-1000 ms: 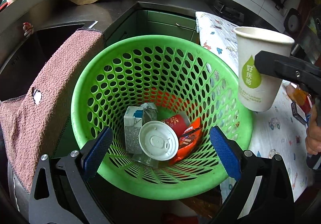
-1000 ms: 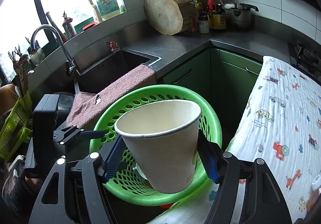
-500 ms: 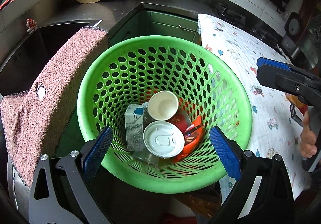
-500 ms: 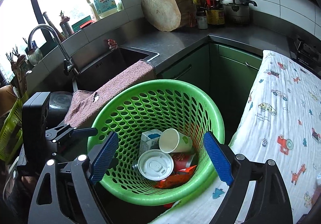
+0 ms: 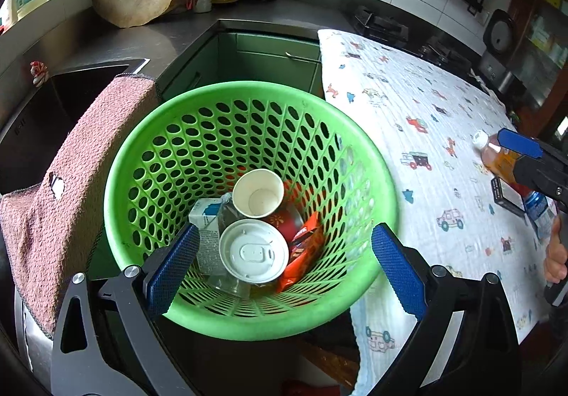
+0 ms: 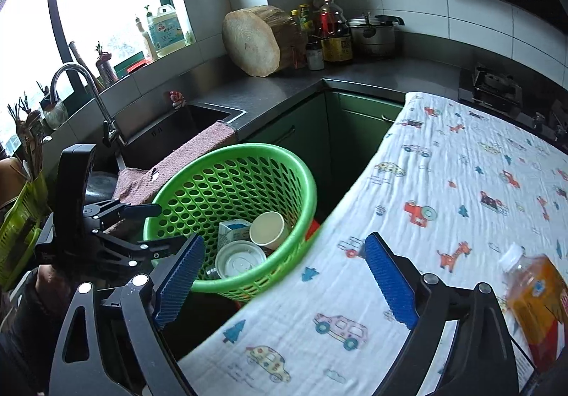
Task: Collect trash
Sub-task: 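Grasp the blue can with the right tool while the left tool grasps the black box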
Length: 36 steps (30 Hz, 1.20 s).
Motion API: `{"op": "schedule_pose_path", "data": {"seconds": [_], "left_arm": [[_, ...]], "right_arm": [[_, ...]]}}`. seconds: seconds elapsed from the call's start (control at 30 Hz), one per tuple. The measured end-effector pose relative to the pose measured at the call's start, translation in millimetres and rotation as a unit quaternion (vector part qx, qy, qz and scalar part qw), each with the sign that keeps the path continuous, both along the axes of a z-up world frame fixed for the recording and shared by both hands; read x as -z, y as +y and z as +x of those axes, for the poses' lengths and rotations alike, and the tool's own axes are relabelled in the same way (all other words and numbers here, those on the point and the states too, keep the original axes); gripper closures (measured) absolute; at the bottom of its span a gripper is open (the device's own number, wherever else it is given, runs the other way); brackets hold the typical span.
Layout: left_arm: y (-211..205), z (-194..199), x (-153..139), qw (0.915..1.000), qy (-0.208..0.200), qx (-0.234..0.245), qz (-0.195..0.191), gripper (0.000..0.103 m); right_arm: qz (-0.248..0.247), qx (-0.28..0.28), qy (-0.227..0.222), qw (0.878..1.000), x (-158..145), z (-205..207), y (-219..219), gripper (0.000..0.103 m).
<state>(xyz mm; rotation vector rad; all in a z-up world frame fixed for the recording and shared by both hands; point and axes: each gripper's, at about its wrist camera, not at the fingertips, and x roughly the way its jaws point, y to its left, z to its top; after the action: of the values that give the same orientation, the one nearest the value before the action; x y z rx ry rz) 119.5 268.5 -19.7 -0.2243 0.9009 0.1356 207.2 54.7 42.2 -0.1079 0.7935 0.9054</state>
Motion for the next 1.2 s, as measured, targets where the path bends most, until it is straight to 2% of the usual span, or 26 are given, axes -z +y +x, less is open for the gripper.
{"op": "schedule_pose_path", "data": {"seconds": [0.23,0.5,0.63,0.77,0.97,1.2], "left_arm": [[-45,16,-6,0.9992,0.0,0.04,0.008,0.007],[-105,36,-13,0.9953,-0.001,0.095,0.02,0.007],[-133,47,-13,0.9922,-0.002,0.124,0.013,0.007],[-163,59,-8,0.9874,0.006,0.158,0.014,0.007],[-214,80,0,0.9707,0.013,0.239,0.022,0.007],[-270,102,-2,0.937,0.009,0.348,0.027,0.007]], "right_arm": [[-0.014,0.071,-0.004,0.997,0,2,-94,0.015],[-0.057,0.152,0.004,0.987,15,9,-210,0.015],[-0.082,0.174,0.018,0.981,28,14,-255,0.015],[-0.105,0.176,0.026,0.979,38,18,-279,0.015],[-0.124,0.165,0.042,0.978,53,27,-293,0.015],[-0.125,0.157,0.064,0.978,61,35,-304,0.015]]}}
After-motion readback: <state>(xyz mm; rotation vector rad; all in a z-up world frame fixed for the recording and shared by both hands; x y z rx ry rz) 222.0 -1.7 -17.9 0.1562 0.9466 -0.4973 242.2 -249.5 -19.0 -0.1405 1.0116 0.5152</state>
